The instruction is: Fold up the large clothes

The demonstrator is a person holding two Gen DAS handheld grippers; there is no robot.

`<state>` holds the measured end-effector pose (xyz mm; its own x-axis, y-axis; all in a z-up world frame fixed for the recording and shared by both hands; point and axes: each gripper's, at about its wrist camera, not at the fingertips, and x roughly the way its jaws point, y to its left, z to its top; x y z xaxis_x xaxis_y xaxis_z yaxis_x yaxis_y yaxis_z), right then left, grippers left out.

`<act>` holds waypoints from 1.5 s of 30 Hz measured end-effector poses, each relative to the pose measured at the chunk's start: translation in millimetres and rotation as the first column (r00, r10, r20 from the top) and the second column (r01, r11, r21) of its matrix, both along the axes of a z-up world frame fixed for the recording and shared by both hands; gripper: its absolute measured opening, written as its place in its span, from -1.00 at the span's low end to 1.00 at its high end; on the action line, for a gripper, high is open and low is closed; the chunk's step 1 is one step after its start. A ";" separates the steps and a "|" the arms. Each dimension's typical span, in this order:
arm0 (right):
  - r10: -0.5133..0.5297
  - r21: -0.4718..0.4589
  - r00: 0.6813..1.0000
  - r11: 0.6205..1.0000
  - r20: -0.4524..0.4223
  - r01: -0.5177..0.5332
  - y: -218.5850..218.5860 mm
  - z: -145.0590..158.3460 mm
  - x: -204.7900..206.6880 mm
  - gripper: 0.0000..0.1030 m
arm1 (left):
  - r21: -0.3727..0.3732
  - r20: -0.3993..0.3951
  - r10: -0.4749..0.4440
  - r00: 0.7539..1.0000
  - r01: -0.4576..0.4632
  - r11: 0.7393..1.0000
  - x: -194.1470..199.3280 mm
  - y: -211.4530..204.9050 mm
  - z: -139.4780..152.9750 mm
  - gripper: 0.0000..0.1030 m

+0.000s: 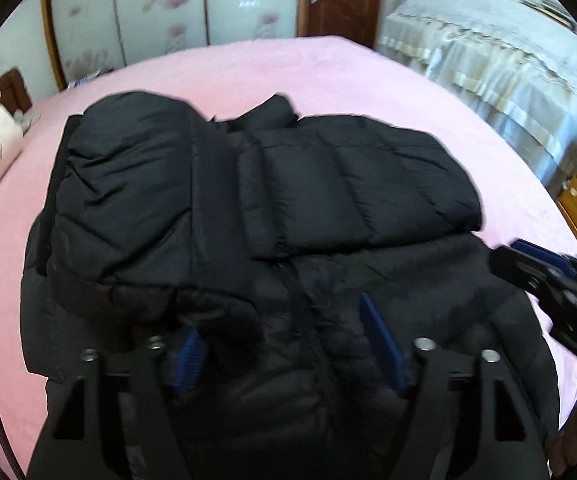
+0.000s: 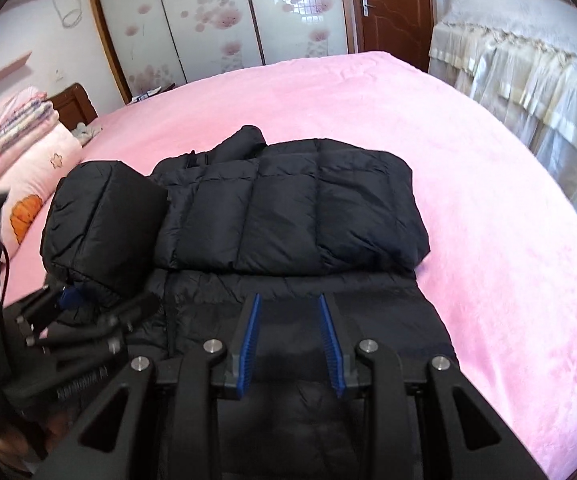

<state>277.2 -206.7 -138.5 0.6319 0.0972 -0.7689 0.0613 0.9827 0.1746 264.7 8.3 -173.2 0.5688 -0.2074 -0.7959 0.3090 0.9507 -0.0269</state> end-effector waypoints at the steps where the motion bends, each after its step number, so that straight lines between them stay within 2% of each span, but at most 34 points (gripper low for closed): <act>1: 0.002 0.011 1.000 1.000 0.001 -0.002 -3.2 0.4 -2.2 -0.41 | 0.001 0.021 -0.018 1.000 0.018 1.000 -6.8 -3.5 6.0 0.52; 4: 0.014 0.060 1.000 0.998 0.015 -0.015 -7.7 3.4 -3.6 -0.41 | 0.020 0.079 -0.061 0.995 0.060 0.998 -28.1 -7.0 28.0 0.53; 6: 0.028 0.086 0.999 0.996 0.030 -0.030 -5.0 7.7 -4.8 -0.41 | 0.021 0.133 -0.046 0.990 0.044 0.999 -41.3 -1.2 36.9 0.59; 7: 0.042 0.101 0.998 0.994 0.039 -0.045 -1.7 10.7 -4.5 -0.40 | 0.014 0.155 -0.020 0.988 0.018 1.000 -48.1 0.9 43.2 0.66; 9: 0.079 0.120 0.995 0.989 0.064 -0.086 9.1 18.4 -4.2 -0.36 | -0.019 0.181 0.038 0.983 -0.035 0.999 -60.1 19.8 53.6 0.69; 11: 0.120 0.120 0.988 0.984 0.093 -0.131 23.1 26.9 -3.3 -0.20 | -0.046 0.198 0.113 0.974 -0.106 0.993 -69.7 45.0 60.3 0.69; 15: 0.205 0.088 0.966 0.971 0.160 -0.221 57.4 44.3 -2.8 0.12 | -0.032 0.213 0.305 0.928 -0.305 0.952 -77.5 97.1 60.1 0.69; 18: 0.254 0.030 0.948 0.964 0.190 -0.265 82.5 49.6 -1.0 0.28 | 0.007 0.185 0.398 0.899 -0.406 0.914 -71.7 127.6 44.5 0.69; 21: 0.314 -0.043 0.931 0.949 0.187 -0.311 111.1 46.6 2.3 0.29 | 0.038 0.108 0.462 0.880 -0.468 0.883 -62.2 152.8 22.8 0.69; 24: 0.365 -0.112 0.918 0.930 0.155 -0.351 135.6 33.3 6.1 0.29 | 0.013 0.018 0.515 0.857 -0.516 0.857 -56.9 177.7 -1.9 0.69; 28: 0.390 -0.226 0.915 0.905 0.103 -0.360 163.6 10.0 18.9 0.29 | -0.046 -0.060 0.543 0.838 -0.546 0.837 -48.1 191.0 -25.2 0.69; 32: 0.345 -0.328 0.935 0.895 0.080 -0.302 180.6 -3.3 36.9 0.28 | -0.054 -0.110 0.548 0.829 -0.555 0.830 -30.3 192.4 -46.8 0.69; 33: 0.331 -0.336 0.940 0.897 0.078 -0.288 181.8 -4.3 42.2 0.18 | -0.052 -0.122 0.550 0.826 -0.559 0.828 -24.4 192.2 -51.5 0.69; 34: 0.313 -0.332 0.946 0.904 0.080 -0.271 181.3 -3.6 48.5 -0.35 | -0.051 -0.131 0.552 0.823 -0.562 0.826 -20.8 193.6 -56.1 0.69; 35: 0.306 -0.317 0.948 0.910 0.081 -0.267 180.1 -1.7 52.3 -0.68 | -0.052 -0.139 0.556 0.819 -0.567 0.822 -17.0 194.3 -58.5 0.69; 36: 0.288 -0.288 0.955 0.923 0.077 -0.255 175.0 2.2 60.6 -0.76 | -0.059 -0.146 0.561 0.815 -0.573 0.817 -10.3 193.2 -58.3 0.69; 39: 0.233 -0.204 0.963 0.958 0.134 -0.203 150.7 18.5 71.7 -0.78 | -0.092 -0.156 0.571 0.806 -0.587 0.804 1.8 192.6 -57.4 0.69; 43: 0.094 -0.046 0.968 0.995 0.233 -0.086 88.1 38.5 77.9 -0.77 | -0.111 -0.143 0.576 0.805 -0.591 0.799 19.2 184.1 -56.0 0.69; 45: 0.000 0.034 0.980 0.999 0.201 -0.007 50.0 30.4 85.1 -0.70 | -0.110 -0.142 0.575 0.805 -0.590 0.800 25.0 178.8 -57.8 0.69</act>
<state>362.3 -156.7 -108.1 0.7728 0.1239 -0.6224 0.0177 0.9762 0.2163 289.7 187.0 -231.0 0.5405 0.0243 -0.8410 -0.3139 0.9332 -0.1747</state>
